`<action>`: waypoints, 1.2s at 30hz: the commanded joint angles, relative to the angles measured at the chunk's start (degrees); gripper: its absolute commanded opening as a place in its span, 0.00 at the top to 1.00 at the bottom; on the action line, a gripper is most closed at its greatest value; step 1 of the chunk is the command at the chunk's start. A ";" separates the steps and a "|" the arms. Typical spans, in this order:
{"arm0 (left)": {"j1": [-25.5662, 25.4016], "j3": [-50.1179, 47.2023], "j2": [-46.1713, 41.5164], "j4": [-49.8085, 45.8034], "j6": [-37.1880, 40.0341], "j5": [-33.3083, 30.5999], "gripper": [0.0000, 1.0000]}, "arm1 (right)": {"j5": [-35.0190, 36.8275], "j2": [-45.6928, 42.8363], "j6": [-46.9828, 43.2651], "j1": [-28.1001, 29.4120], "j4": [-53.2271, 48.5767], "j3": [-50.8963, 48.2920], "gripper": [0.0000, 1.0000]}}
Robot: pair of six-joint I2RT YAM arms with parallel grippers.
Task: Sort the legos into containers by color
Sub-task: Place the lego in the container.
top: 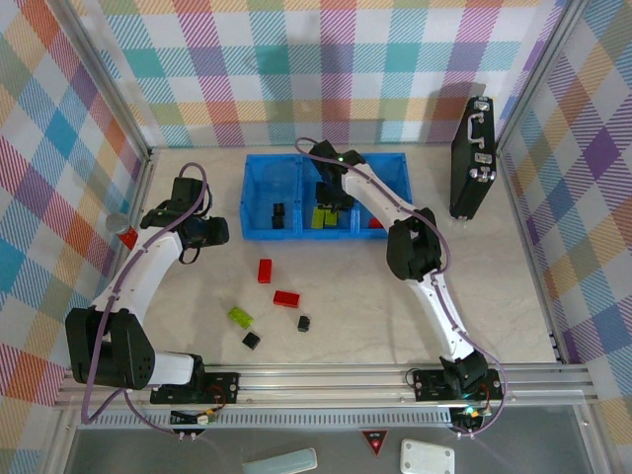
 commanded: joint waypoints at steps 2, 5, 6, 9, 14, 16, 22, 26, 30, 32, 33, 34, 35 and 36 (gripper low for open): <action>0.54 0.88 -1.13 -1.02 0.97 -0.66 0.49 | -1.19 -3.98 1.54 0.96 -2.43 -0.94 0.63; 0.55 0.94 -1.10 -1.16 1.05 -0.97 0.49 | -1.76 -4.34 1.41 0.96 -3.23 -0.93 0.59; 0.55 0.90 -1.12 -1.15 1.05 -1.00 0.49 | -1.99 -4.35 1.43 0.96 -3.45 -0.99 0.57; 0.55 0.89 -1.18 -1.17 1.11 -0.99 0.49 | -2.37 -4.76 1.60 1.03 -4.19 -1.01 0.54; 0.55 0.89 -1.07 -1.17 1.14 -0.91 0.49 | -2.32 -6.79 1.33 1.13 -4.59 -1.21 0.52; 0.55 0.89 -0.98 -1.19 1.05 -0.80 0.49 | -2.33 -7.87 1.11 1.18 -4.84 -1.33 0.52; 0.55 0.90 -0.54 -1.21 0.88 0.25 0.49 | -2.38 -11.57 0.19 1.73 -5.39 -2.99 0.52; 0.55 0.88 0.33 -1.57 0.15 1.99 0.49 | -2.80 -14.73 -0.37 2.21 -5.30 -6.20 0.51; 0.55 1.72 2.08 -2.51 -1.08 4.81 0.49 | -3.23 -18.74 -1.03 2.60 -4.74 -11.28 0.51; 0.47 2.33 2.85 -3.23 -1.65 6.20 0.49 | -3.58 -20.87 -1.24 2.88 -3.98 -14.43 0.51; 0.38 2.61 3.17 -3.39 -2.05 6.94 0.49 | -3.70 -22.10 -1.22 2.96 -3.54 -16.30 0.51; 0.21 2.82 3.49 -3.77 -2.35 7.49 0.49 | -3.90 -23.34 -1.26 3.02 -2.99 -17.97 0.51; -0.03 3.04 3.79 -3.94 -2.60 7.97 0.48 | -4.13 -24.40 -1.22 3.07 -2.47 -19.71 0.52; -0.35 3.34 4.10 -4.40 -2.92 8.32 0.48 | -4.38 -25.74 -1.14 3.07 -1.78 -21.79 0.52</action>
